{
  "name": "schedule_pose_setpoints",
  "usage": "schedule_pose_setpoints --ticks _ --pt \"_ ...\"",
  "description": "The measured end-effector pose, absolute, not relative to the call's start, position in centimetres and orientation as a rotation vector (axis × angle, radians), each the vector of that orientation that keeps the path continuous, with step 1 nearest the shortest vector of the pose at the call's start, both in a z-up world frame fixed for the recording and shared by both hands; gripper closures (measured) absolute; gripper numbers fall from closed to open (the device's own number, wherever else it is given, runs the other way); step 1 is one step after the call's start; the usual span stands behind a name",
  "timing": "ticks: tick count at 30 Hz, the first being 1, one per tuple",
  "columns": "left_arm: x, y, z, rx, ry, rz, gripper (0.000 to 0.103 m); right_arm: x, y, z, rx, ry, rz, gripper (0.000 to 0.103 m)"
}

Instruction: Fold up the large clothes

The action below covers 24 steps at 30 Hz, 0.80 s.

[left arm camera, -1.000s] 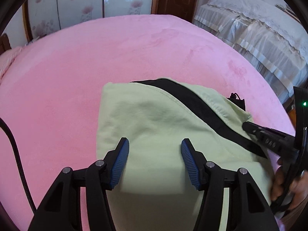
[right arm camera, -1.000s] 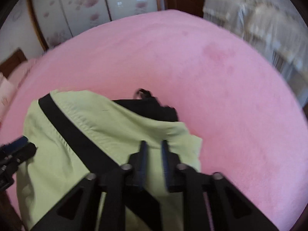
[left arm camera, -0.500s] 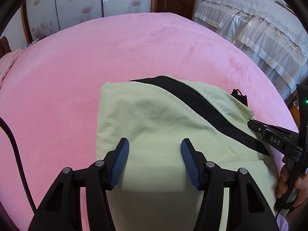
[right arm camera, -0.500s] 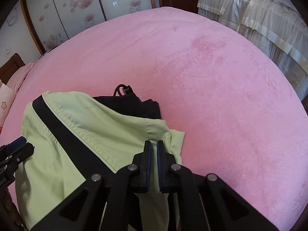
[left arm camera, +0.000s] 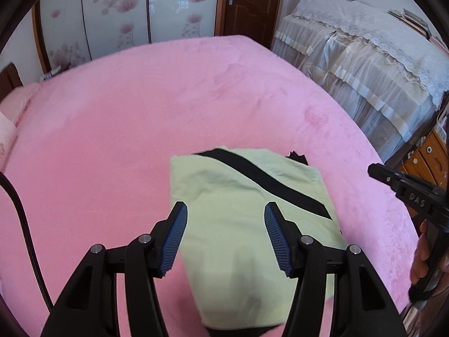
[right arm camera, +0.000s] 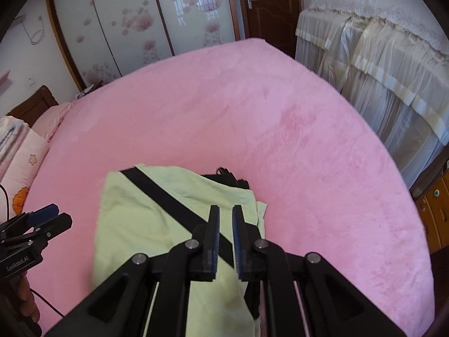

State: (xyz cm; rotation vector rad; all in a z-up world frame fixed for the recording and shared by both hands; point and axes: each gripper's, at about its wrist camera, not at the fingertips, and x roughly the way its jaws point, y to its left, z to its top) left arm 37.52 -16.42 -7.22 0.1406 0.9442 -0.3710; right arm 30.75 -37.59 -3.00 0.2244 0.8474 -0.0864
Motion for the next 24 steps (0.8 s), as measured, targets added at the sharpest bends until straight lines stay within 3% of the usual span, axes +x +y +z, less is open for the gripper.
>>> schedule_pose_setpoints --ticks 3,6,15,20,22,24 --pt "34.8 -16.0 -3.6 0.196 0.903 -0.343 0.047 27.7 -36.7 0.8 0.197 0.792 -0.087 0.061" --pt "32.3 -15.2 -0.8 0.229 0.886 -0.322 0.046 24.7 -35.9 4.0 0.176 0.746 -0.068 0.049" --pt "25.9 -12.6 3.2 0.234 0.907 -0.264 0.046 17.4 -33.9 8.3 0.166 0.674 0.02 0.043" --pt "23.6 -11.9 2.5 0.235 0.917 -0.294 0.045 14.7 -33.8 8.0 0.186 0.67 0.037 0.04" --pt "23.0 -11.6 1.7 0.211 0.938 -0.318 0.038 14.2 -34.2 7.2 0.189 0.681 0.033 0.038" --pt "22.5 -11.2 0.4 0.187 0.956 -0.332 0.037 13.9 -34.6 6.3 0.199 0.693 0.029 0.038"
